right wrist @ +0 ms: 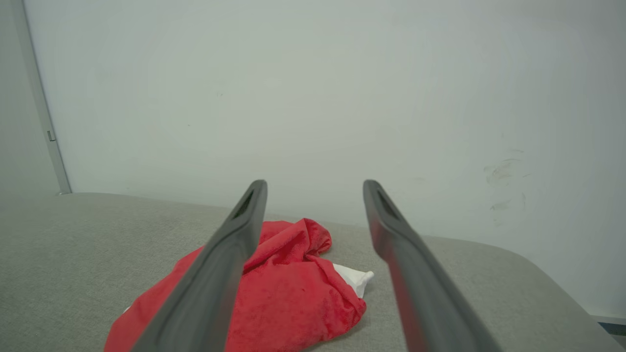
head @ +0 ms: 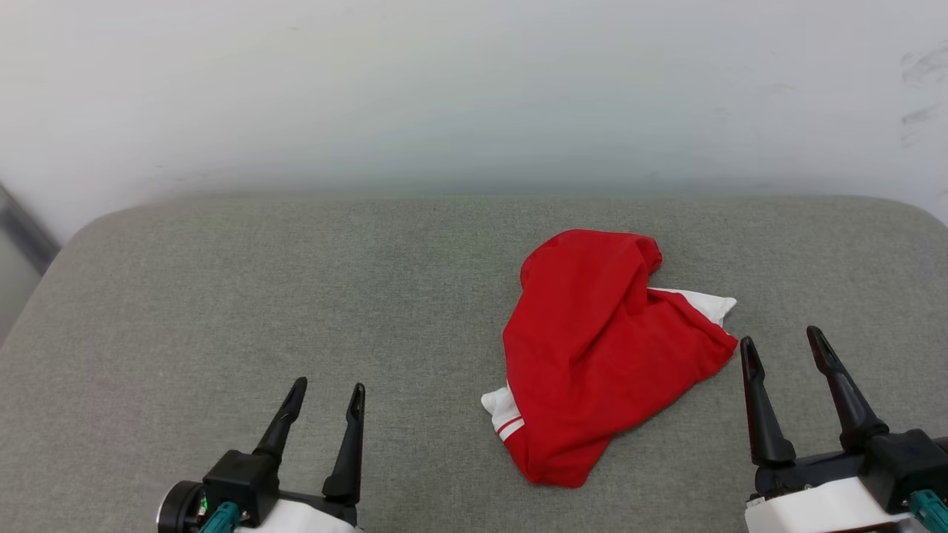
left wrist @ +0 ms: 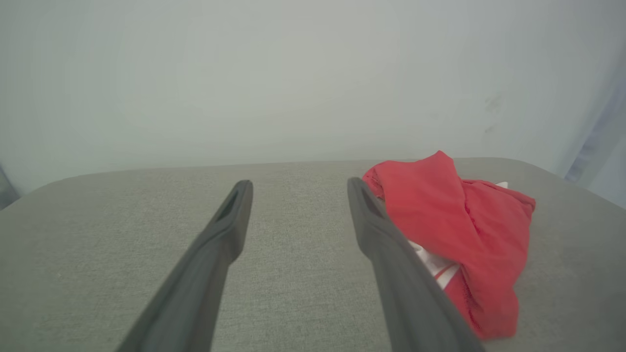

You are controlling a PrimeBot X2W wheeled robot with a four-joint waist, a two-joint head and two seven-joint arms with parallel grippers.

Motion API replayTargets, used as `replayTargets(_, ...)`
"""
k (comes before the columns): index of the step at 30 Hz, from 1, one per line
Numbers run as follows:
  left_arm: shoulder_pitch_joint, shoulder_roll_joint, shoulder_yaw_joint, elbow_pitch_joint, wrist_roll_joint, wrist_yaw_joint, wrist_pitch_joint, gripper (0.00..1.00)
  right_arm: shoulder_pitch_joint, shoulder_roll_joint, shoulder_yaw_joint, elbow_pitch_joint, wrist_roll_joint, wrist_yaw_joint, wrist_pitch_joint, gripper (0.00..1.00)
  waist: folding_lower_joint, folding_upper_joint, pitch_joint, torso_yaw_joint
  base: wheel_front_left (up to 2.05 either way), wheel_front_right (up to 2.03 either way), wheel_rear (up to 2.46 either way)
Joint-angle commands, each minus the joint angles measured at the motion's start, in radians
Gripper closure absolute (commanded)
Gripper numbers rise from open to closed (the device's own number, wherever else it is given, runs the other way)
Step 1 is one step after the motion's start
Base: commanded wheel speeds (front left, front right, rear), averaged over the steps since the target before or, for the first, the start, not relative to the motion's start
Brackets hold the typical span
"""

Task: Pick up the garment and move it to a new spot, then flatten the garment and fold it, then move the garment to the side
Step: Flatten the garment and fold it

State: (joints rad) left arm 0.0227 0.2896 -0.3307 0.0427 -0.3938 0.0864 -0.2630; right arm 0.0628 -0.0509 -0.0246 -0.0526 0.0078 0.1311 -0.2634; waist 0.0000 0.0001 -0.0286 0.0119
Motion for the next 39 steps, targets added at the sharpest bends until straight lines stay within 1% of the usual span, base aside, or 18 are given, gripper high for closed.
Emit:
replayTargets(1, 0.015, -0.023, 0.003, 0.007, 0.025, -0.014, -0.002, 0.0, 0.011, 0.001, 0.005, 0.001, -0.003, -0.001, -0.002, 0.0, 0.0, -0.0001, 0.0, -0.002, 0.0, 0.0, 0.0)
replayTargets(5, 0.021, -0.071, 0.043, 0.016, 0.057, -0.042, -0.003, 0.0, 0.012, 0.001, 0.004, 0.001, 0.004, -0.001, -0.002, 0.0, 0.0, -0.0001, 0.001, 0.0, 0.0, 0.0, 0.0)
replayTargets(6, 0.022, -0.099, 0.073, 0.024, 0.068, -0.064, -0.003, 0.0, 0.013, 0.001, 0.011, 0.004, 0.0, -0.001, -0.002, 0.0, 0.0, -0.0001, 0.003, 0.0, 0.0, 0.0, 0.0)
replayTargets(9, 0.016, -0.108, 0.09, 0.042, 0.082, -0.091, -0.003, 0.0, 0.005, 0.001, 0.01, 0.002, 0.0, -0.001, -0.002, 0.0, 0.0, -0.0001, 0.01, 0.0, 0.0, 0.0, 0.0)
replayTargets(12, -0.003, -0.104, 0.085, 0.075, 0.093, -0.112, -0.003, 0.0, -0.002, 0.001, 0.014, 0.0, -0.003, -0.001, -0.002, 0.0, 0.0, -0.0001, 0.021, -0.005, 0.0, 0.0, 0.0)
replayTargets(14, -0.036, -0.111, 0.085, 0.087, 0.072, -0.121, 0.025, 0.0, -0.009, 0.001, 0.02, -0.003, -0.006, -0.001, -0.002, 0.0, 0.0, -0.0001, 0.035, -0.013, 0.0, 0.0, 0.0)
replayTargets(16, -0.078, -0.1, 0.07, 0.084, 0.076, -0.131, 0.081, 0.0, -0.019, 0.001, 0.013, -0.007, 0.007, -0.001, -0.002, 0.0, 0.0, -0.0001, 0.054, -0.02, 0.0, 0.0, 0.0)
replayTargets(19, -0.177, -0.081, 0.037, 0.075, 0.077, -0.156, 0.212, 0.0, -0.03, 0.001, 0.012, -0.014, 0.018, -0.001, -0.002, 0.0, 0.0, -0.0001, 0.088, -0.027, 0.0, 0.0, 0.0)
replayTargets(20, -0.211, -0.077, 0.027, 0.081, 0.067, -0.164, 0.272, 0.0, -0.032, 0.001, 0.014, -0.014, 0.019, -0.001, -0.002, 0.0, 0.0, -0.0001, 0.098, -0.029, 0.0, 0.0, 0.0)
replayTargets(22, -0.28, -0.082, 0.003, 0.096, 0.024, -0.182, 0.403, 0.0, -0.041, 0.001, 0.018, -0.011, 0.02, -0.001, -0.002, 0.0, 0.0, -0.0001, 0.113, -0.035, 0.0, 0.0, 0.0)
replayTargets(24, -0.351, -0.072, -0.015, 0.125, -0.023, -0.193, 0.558, 0.0, -0.049, 0.001, 0.019, -0.007, 0.023, -0.001, -0.002, 0.0, 0.0, -0.0001, 0.123, -0.041, 0.0, 0.0, 0.0)
replayTargets(26, -0.427, -0.045, -0.044, 0.149, -0.047, -0.202, 0.706, 0.0, -0.056, 0.001, 0.023, -0.004, 0.028, -0.001, -0.002, 0.0, 0.0, -0.0001, 0.135, -0.048, 0.0, 0.0, 0.0)
replayTargets(30, -0.532, -0.023, -0.118, 0.194, -0.116, -0.214, 0.947, 0.0, -0.072, 0.001, 0.029, -0.002, 0.031, -0.001, -0.002, 0.0, 0.0, -0.0001, 0.163, -0.069, 0.0, 0.0, 0.0)
replayTargets(32, -0.572, -0.016, -0.149, 0.207, -0.16, -0.215, 1.037, 0.0, -0.08, 0.001, 0.03, 0.0, 0.034, -0.001, -0.002, 0.0, 0.0, -0.0001, 0.176, -0.079, 0.0, 0.0, 0.0)
replayTargets(34, -0.601, -0.005, -0.18, 0.221, -0.188, -0.216, 1.103, 0.0, -0.086, 0.001, 0.031, 0.001, 0.038, -0.001, -0.002, 0.0, 0.0, -0.0001, 0.187, -0.09, 0.0, 0.0, 0.0)
replayTargets(36, -0.621, 0.008, -0.21, 0.237, -0.203, -0.216, 1.147, 0.0, -0.09, 0.001, 0.037, 0.003, 0.039, -0.001, -0.002, 0.0, 0.0, -0.0001, 0.197, -0.103, 0.0, 0.0, 0.0)
replayTargets(39, -0.645, 0.012, -0.23, 0.265, -0.22, -0.217, 1.175, 0.0, -0.099, 0.001, 0.041, 0.006, 0.044, -0.001, -0.002, 0.0, 0.0, -0.0001, 0.211, -0.121, 0.0, 0.0, 0.0)
